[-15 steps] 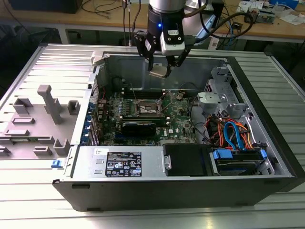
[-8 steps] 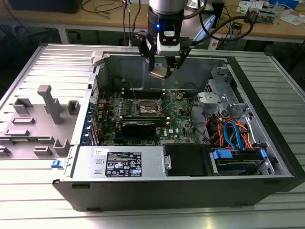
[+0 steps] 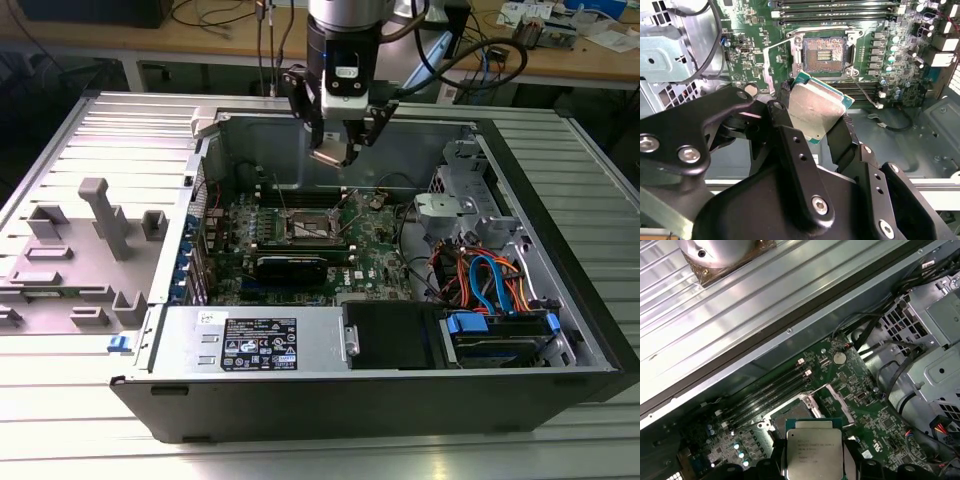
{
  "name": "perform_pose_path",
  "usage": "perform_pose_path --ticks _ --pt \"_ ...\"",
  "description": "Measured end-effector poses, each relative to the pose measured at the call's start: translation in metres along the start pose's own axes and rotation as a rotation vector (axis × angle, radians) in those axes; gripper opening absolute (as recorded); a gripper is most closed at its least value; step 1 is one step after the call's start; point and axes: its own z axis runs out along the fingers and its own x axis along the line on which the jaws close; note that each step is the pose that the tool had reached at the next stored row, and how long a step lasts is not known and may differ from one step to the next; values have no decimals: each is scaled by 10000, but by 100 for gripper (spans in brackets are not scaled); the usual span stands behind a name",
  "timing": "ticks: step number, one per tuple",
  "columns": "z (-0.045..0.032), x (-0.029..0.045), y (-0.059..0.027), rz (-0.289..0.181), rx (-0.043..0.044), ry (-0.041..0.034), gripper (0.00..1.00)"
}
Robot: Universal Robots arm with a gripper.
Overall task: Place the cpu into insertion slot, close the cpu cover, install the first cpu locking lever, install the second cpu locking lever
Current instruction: 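Place the cpu into insertion slot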
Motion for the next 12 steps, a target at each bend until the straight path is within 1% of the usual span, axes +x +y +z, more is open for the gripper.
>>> perform_pose_path --ticks 4,6,10,12 --pt "12 2 -3 442 -8 -44 54" --pt "24 2 -4 903 -18 -89 54" --pt "38 2 -5 1422 -27 -140 54" --pt "47 1 -6 1756 -33 -173 54"
